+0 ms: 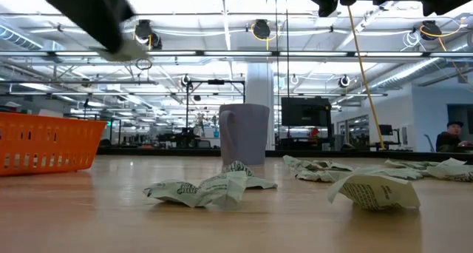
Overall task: Pick and place Stevia / Truvia into bins
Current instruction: Put the green stevia packet into the orange basket
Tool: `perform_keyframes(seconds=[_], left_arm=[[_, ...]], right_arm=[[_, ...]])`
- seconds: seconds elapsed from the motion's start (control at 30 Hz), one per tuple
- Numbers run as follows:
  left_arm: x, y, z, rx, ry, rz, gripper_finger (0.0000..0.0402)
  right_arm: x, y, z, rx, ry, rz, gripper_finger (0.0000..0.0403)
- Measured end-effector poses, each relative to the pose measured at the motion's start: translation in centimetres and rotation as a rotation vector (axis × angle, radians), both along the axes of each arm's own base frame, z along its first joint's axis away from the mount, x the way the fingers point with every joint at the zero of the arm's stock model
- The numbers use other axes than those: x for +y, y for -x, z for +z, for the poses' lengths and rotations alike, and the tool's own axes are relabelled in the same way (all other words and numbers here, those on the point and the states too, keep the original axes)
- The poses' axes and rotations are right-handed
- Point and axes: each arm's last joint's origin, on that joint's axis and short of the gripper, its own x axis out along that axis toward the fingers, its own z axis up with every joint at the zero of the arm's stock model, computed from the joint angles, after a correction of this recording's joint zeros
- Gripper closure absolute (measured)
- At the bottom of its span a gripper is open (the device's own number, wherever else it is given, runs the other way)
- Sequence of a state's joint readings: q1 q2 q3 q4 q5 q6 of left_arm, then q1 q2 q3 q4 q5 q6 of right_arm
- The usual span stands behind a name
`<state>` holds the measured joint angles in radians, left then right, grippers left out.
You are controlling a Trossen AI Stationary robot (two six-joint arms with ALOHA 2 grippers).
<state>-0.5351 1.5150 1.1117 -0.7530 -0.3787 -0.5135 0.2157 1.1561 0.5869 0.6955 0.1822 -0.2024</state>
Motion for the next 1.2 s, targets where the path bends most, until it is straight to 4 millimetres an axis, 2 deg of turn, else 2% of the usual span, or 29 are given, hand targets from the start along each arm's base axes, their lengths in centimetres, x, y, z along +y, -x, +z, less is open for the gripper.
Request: perform_keyframes(seconds=[0.07, 0.17, 0.23, 0.3, 0.57, 0.73, 1.0, 1.2], left_arm=[[0.7, 2.2, 0.9, 0.065, 0.022, 0.137, 0.0398], [1.5, 4.8, 1.5, 0.147, 0.082, 0.430, 0.0387], [1.7, 5.9, 1.5, 0.165, 0.089, 0.597, 0.0380], [1.5, 6.4, 1.3, 0.164, 0.091, 0.671, 0.0378], [1.1, 6.7, -1.4, 0.183, 0.116, 0.649, 0.0389], [1.2, 6.8, -2.7, 0.180, 0.124, 0.645, 0.0370], [1.4, 6.8, -3.0, 0.151, 0.106, 0.645, 0.0310], [1.4, 6.4, -2.9, 0.062, 0.060, 0.604, 0.0294]], right_arm=[[0.0, 0.0, 0.0, 0.003, 0.000, 0.000, 0.0282], [0.0, 0.0, -0.2, 0.016, 0.001, 0.000, 0.0282], [0.0, 0.0, -0.3, 0.031, 0.003, 0.000, 0.0282], [0.0, 0.0, -0.5, 0.048, 0.007, -0.001, 0.0282], [0.0, 0.0, -0.6, 0.057, 0.009, 0.000, 0.0282], [0.0, 0.0, -0.6, 0.057, 0.009, 0.000, 0.0282], [0.0, 0.0, -0.6, 0.057, 0.012, 0.000, 0.0282], [0.0, 0.0, -0.6, 0.058, 0.013, 0.000, 0.0282]])
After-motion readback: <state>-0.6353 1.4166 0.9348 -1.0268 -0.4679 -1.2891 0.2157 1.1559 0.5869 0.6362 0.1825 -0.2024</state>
